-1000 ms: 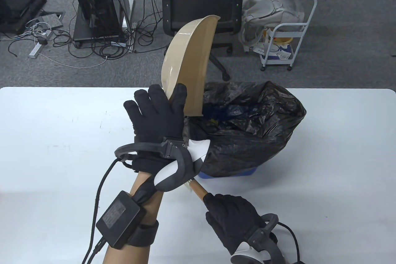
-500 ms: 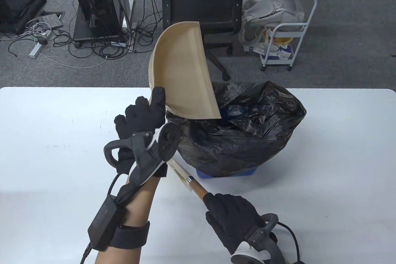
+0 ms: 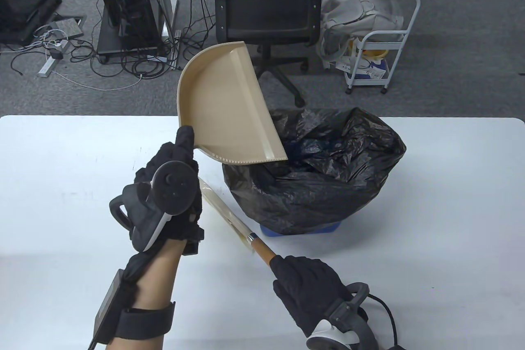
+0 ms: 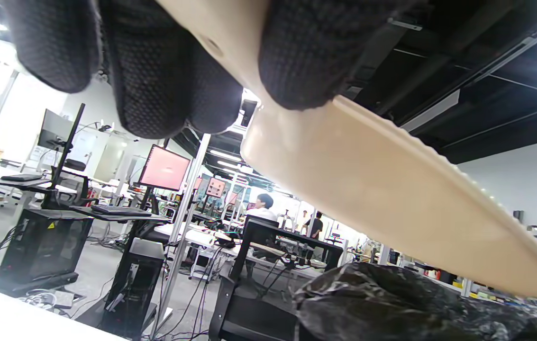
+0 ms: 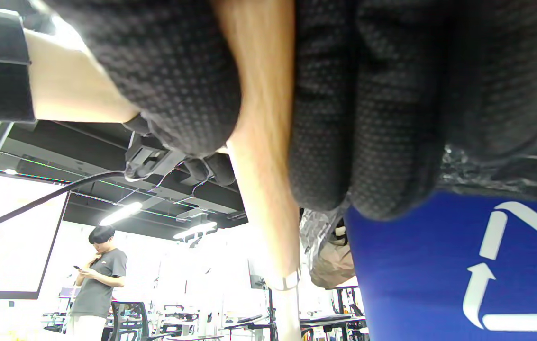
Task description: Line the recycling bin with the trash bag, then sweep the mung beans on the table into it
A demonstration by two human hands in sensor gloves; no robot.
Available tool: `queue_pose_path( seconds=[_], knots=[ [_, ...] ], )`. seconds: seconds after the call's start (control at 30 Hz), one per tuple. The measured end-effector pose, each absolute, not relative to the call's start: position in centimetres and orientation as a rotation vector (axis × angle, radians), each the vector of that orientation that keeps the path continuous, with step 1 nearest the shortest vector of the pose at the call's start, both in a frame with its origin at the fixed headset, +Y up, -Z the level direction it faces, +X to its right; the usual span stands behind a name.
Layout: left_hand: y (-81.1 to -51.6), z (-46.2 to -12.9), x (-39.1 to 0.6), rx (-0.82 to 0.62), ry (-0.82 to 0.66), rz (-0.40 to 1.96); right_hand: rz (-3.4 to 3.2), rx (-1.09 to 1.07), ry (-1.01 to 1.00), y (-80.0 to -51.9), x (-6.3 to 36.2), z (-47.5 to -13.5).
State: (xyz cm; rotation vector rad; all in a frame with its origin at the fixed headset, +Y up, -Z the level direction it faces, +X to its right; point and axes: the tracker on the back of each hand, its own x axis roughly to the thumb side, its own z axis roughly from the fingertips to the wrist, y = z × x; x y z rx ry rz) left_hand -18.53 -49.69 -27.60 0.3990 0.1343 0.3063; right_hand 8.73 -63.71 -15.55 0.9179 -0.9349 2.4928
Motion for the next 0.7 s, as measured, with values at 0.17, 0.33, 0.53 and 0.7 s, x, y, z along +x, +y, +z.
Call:
queue_pose_path(
  seconds=[0.17,0.33,0.53,0.7],
  knots=[
    [-50.5,-27.0,-21.5,0.395,0.188,0.322,2.493,0.916,-0.933,-63.7,8.8,-15.6],
    [-51.8,-26.4,-24.7,0.389,0.246,0.338,2.497,0.914,-0.932,-63.8,8.7,-15.7],
    [-54.1,-25.7,-28.5,0.369,0.312,0.351,2.499,0.917,-0.933,-63.8,8.6,-15.8],
    [-56.6,-25.4,-30.9,0.351,0.361,0.365,2.501,0.917,-0.934,-63.8,8.5,-15.8]
  ],
)
